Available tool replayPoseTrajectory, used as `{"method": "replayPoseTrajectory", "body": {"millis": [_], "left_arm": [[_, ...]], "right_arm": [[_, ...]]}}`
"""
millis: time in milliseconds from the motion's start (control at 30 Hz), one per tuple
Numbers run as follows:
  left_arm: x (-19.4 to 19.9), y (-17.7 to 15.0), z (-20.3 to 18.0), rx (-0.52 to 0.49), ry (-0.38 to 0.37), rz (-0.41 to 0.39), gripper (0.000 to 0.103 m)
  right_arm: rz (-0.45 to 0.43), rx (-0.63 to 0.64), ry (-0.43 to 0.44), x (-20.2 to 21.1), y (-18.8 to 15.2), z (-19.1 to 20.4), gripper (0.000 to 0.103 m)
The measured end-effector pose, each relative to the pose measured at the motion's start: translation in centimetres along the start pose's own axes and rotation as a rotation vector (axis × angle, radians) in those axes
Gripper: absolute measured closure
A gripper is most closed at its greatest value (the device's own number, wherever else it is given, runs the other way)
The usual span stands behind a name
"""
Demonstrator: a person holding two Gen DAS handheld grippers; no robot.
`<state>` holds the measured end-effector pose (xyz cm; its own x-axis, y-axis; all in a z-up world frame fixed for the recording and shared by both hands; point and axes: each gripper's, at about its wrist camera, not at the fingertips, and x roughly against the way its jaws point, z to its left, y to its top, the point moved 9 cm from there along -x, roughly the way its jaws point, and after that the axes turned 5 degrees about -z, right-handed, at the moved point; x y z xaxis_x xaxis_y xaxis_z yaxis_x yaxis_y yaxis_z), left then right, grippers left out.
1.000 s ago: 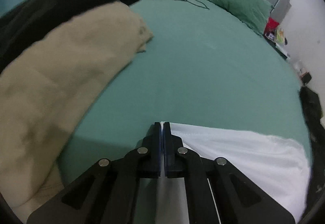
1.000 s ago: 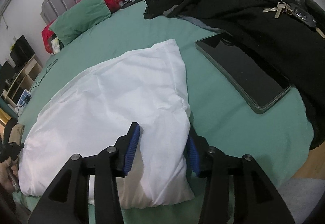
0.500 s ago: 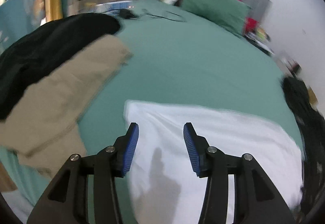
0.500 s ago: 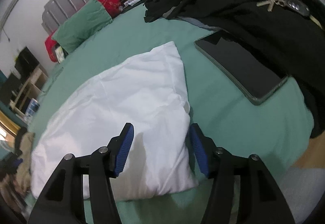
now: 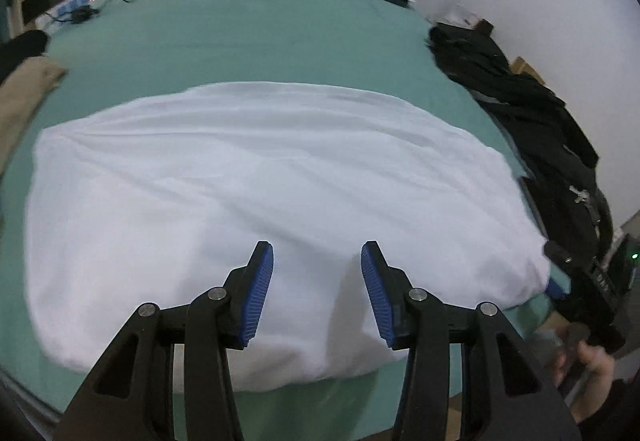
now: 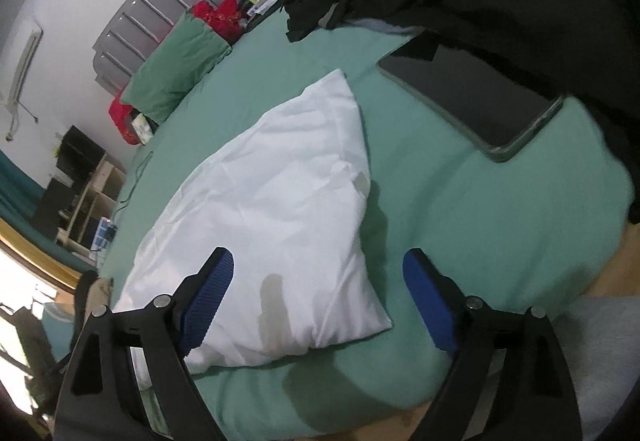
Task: Fold large clothes
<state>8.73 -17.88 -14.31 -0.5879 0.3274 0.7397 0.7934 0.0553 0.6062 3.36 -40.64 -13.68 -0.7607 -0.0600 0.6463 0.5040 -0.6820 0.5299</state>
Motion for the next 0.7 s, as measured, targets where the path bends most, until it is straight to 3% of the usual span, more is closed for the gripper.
{"method": "replayPoseTrajectory", "body": {"millis": [133,200,267,467,700], "left_arm": [[-2.4,-0.1,-0.4,0.042,0.004,0.033,0.054],[-3.9,-1.2,-1.1,-0.006,0.018,0.062,0.054],[-4.4,-1.0,-1.4,-0.086,0.041,0.033,0.054],[-4.9,-1.1,-1.2,-0.077,0.075,0.000,0.055],[-5.0,-0.8,-1.3,-0.087,0.137,-0.025,0.055]], "right_arm": [[0.019,-0.032,0.049,-1.0,0.2,0.5,0.013],[0.023,-0.034,0.064,-1.6,0.3,1.1,0.005],[0.030,-0.014,0.080,-2.1,0.3,1.9,0.003],[0.086,0.072,0.141,-4.2,-0.9,5.5,0.002],[0.140,0.042,0.336,-7.8,-2.5,10.3,0.002]]}}
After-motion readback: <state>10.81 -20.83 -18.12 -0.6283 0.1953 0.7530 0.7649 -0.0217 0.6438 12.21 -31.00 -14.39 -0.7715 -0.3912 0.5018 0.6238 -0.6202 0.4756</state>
